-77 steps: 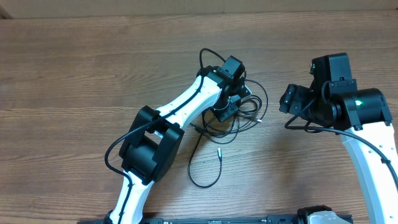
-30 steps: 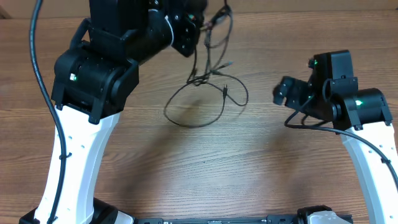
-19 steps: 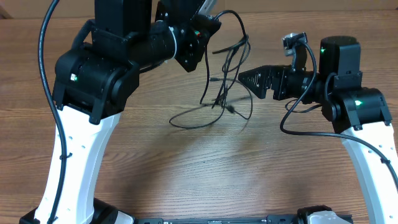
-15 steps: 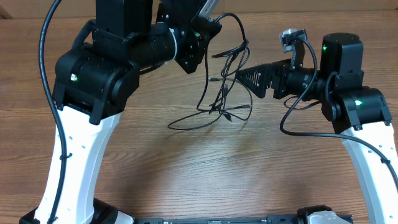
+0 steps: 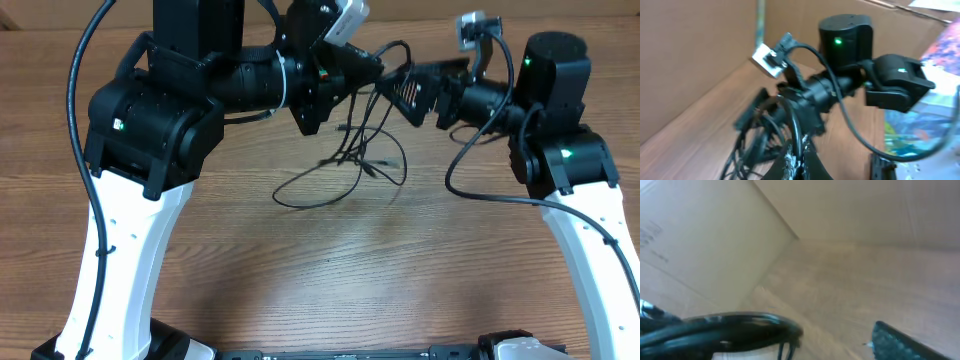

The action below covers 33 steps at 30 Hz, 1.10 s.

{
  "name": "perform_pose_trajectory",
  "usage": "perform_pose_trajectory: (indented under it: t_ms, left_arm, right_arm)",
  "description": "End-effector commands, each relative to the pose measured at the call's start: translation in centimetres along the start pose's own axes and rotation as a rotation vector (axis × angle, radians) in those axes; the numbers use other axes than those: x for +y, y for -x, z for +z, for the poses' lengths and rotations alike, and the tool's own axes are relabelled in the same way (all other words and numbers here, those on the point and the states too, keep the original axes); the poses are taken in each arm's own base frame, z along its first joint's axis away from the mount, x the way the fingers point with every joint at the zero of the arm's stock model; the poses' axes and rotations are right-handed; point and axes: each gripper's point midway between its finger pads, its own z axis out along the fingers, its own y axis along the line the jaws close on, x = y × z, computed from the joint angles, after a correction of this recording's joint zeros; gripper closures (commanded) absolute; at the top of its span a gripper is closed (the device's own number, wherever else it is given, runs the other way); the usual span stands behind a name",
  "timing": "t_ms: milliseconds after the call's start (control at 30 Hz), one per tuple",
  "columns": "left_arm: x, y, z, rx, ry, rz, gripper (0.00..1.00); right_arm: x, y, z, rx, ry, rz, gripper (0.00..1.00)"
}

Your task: Untangle cables

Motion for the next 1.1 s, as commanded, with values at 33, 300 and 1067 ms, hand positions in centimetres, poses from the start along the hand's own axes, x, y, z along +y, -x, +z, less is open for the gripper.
perform_pose_trajectory:
  t_ms: [33, 300, 1067]
  left_arm:
    - [-1.6, 0.5, -0.1, -0.017, -0.093, -0.026, 0.96]
    - [-1.3, 0.4, -0.1, -0.015, -0.077, -0.029, 0.96]
    - [8.3, -8.2, 0.5, 0.308, 0.393, -0.209, 0.39]
  right_arm:
    - [0.1, 2.2, 0.4, -0.075, 0.019, -0.009, 0.30]
    - [-1.9, 2.5, 1.0, -0.094, -0.046, 0.088, 0.89]
    - [-3.4, -9.2, 0.6, 0.320, -0.190, 0.240, 0.96]
